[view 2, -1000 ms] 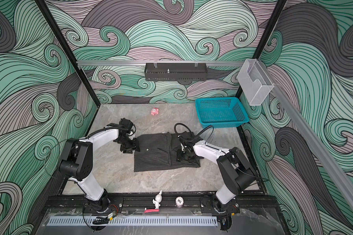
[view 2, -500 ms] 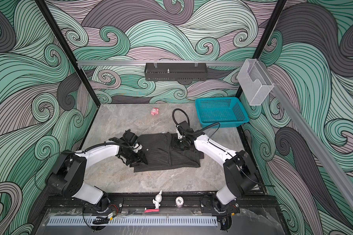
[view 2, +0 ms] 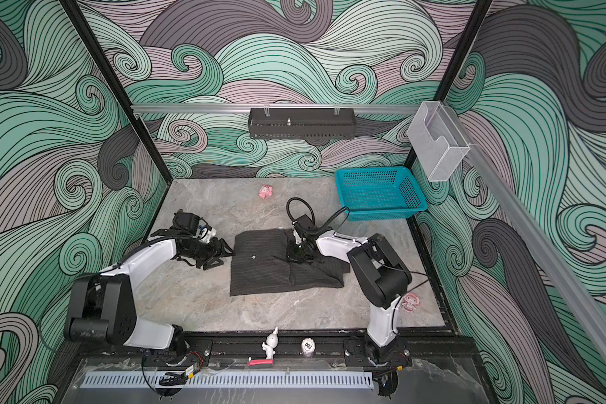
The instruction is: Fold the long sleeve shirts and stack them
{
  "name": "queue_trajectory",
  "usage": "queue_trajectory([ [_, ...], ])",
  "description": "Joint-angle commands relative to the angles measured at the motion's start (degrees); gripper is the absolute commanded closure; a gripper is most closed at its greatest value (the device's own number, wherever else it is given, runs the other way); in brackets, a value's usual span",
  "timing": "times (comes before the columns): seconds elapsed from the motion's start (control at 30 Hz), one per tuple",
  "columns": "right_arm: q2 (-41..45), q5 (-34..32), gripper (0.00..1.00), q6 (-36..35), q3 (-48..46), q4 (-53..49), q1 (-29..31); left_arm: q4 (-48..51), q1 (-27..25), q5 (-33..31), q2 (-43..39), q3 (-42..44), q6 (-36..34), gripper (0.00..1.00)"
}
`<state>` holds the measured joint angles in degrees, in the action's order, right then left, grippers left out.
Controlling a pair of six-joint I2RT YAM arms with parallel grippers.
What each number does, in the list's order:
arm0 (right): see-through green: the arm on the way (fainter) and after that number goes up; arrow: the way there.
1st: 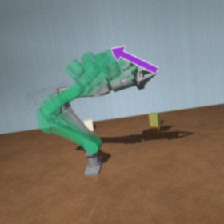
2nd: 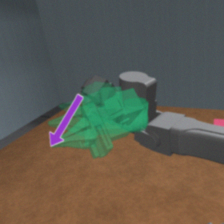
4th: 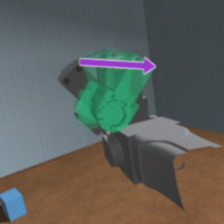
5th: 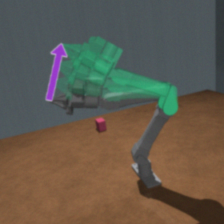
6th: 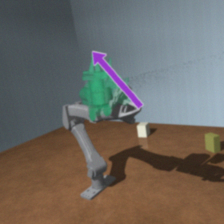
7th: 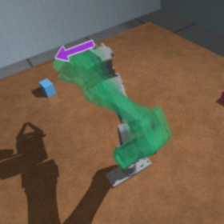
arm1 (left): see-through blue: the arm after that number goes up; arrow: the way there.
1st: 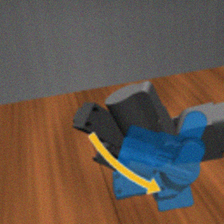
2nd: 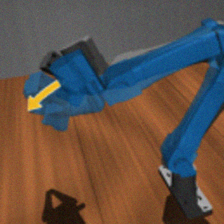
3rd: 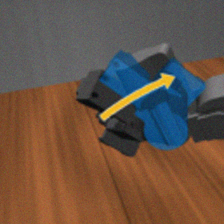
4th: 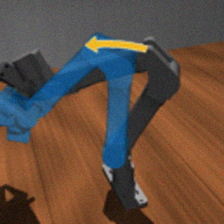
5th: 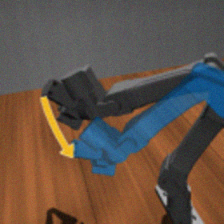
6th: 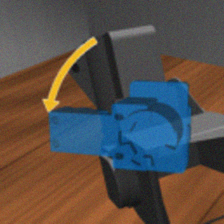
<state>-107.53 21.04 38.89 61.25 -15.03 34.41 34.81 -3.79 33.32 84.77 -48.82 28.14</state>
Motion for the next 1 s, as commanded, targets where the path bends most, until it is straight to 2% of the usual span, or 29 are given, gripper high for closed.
queue_trajectory([
  [0.0,-2.2,-3.4,0.96,-0.4,-1.7,-0.6,-0.3,-4.0,0.4,1.3,2.2,1.8,2.3,0.33],
  [0.13,-3.3,-5.2,0.96,-1.2,-3.1,-1.8,-0.5,-6.1,0.5,-1.4,3.8,3.5,2.6,0.33],
  [0.3,-4.0,-4.7,0.96,-1.6,-3.4,-2.0,-0.5,-10.5,0.5,-0.4,7.2,5.0,3.4,0.38],
  [0.47,-4.7,-3.3,0.97,-1.6,-3.5,-1.7,-0.6,-18.0,0.3,0.6,9.1,8.9,6.4,0.43],
  [0.7,-5.4,-1.7,0.97,-2.2,-3.2,-2.1,-0.5,-30.8,0.1,1.1,10.9,15.5,10.5,0.43],
  [0.97,-5.8,-0.5,0.97,-2.1,-3.3,-2.0,-0.5,-39.4,0.1,1.8,16.3,19.3,12.2,0.47],
])
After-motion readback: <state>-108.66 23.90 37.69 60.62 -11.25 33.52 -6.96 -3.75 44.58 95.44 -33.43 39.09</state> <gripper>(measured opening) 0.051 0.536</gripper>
